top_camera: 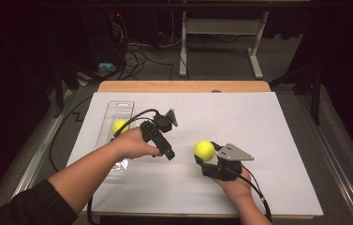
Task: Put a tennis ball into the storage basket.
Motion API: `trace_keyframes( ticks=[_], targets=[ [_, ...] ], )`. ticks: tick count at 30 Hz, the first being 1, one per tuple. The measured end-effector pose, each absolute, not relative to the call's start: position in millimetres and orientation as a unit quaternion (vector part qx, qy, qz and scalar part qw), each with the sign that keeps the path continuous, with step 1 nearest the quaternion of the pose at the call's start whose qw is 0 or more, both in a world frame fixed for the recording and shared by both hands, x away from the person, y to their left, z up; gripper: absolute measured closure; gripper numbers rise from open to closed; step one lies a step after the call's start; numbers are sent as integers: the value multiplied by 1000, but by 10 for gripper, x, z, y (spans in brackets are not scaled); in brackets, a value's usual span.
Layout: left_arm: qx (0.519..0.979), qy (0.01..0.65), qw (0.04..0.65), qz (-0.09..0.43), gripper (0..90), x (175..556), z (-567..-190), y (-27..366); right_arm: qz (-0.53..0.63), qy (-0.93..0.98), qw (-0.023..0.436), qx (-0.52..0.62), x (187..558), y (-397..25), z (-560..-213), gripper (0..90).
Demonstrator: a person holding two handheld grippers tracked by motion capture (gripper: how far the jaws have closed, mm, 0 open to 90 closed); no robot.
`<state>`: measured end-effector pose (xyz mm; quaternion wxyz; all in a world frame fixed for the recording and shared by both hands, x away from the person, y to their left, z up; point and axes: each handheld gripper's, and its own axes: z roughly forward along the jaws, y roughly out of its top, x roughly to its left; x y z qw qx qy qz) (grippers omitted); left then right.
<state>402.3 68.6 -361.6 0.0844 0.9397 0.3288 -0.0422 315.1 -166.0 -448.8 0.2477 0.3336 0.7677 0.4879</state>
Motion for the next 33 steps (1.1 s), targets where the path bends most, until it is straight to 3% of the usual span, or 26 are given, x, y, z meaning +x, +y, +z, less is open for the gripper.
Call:
trace_keyframes(
  ticks=[33],
  targets=[
    [941, 324, 88, -45, 7, 4023, -3569, 599, 482, 796, 217, 295, 3064, -1301, -4619, 272]
  ],
)
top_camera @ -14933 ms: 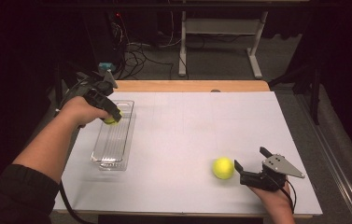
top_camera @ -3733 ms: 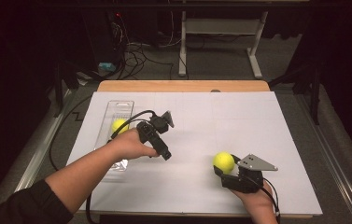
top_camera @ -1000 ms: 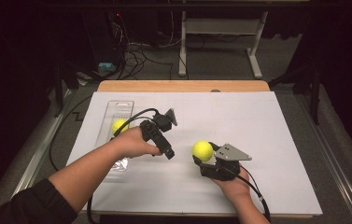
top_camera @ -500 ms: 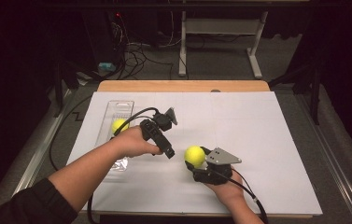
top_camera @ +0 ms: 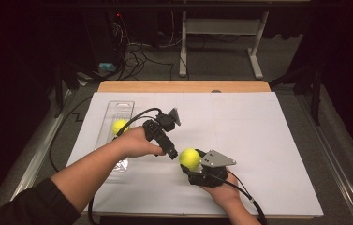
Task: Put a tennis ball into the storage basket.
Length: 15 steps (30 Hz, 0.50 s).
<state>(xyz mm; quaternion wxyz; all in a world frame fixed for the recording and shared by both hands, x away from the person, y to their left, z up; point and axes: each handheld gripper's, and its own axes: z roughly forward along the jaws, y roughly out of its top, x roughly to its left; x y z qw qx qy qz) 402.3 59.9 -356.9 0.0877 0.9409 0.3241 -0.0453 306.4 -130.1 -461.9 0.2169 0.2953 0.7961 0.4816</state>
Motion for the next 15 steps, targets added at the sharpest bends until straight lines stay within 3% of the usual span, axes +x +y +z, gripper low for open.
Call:
trace_keyframes(
  ticks=[15],
  targets=[
    [944, 314, 85, -53, 14, 3988, -3561, 446, 480, 802, 214, 286, 3060, -1229, -4628, 272]
  ],
)
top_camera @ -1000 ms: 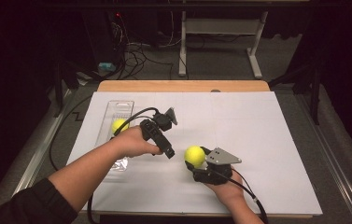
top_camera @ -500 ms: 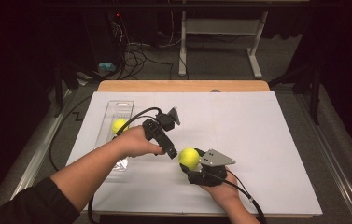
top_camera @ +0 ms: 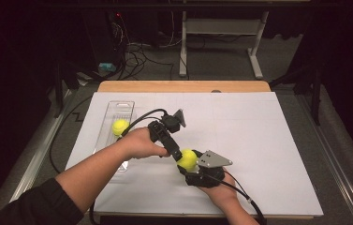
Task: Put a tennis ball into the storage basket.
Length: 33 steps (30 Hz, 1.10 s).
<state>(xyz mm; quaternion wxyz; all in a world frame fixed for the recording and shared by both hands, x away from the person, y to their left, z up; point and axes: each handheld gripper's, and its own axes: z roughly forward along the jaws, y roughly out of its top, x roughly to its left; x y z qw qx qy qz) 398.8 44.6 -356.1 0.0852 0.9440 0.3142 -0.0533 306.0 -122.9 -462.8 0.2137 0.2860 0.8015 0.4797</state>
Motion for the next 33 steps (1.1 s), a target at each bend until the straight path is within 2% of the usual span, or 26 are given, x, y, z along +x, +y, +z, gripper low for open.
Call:
trace_keyframes(
  ticks=[33],
  targets=[
    [947, 302, 87, -71, 6, 3945, -3615, 122, 495, 794, 206, 287, 3045, -1200, -4593, 272]
  ],
)
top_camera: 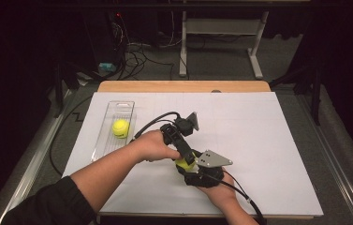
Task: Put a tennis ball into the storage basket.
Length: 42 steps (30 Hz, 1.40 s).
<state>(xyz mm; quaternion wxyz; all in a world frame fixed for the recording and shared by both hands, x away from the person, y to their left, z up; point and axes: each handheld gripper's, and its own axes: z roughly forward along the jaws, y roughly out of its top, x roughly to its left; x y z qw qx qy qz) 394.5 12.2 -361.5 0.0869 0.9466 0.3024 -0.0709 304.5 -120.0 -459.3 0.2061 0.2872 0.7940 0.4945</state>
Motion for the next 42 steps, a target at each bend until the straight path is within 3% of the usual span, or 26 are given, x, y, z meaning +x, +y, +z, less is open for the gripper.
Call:
trace_keyframes(
  ticks=[20, 42],
  targets=[
    [945, 301, 88, -96, 29, 3973, -3763, 72, 501, 791, 210, 282, 3041, -1211, -4572, 272],
    [945, 289, 97, -122, 219, 3972, -3796, 64, 499, 791, 212, 285, 3034, -1217, -4563, 272]
  ],
)
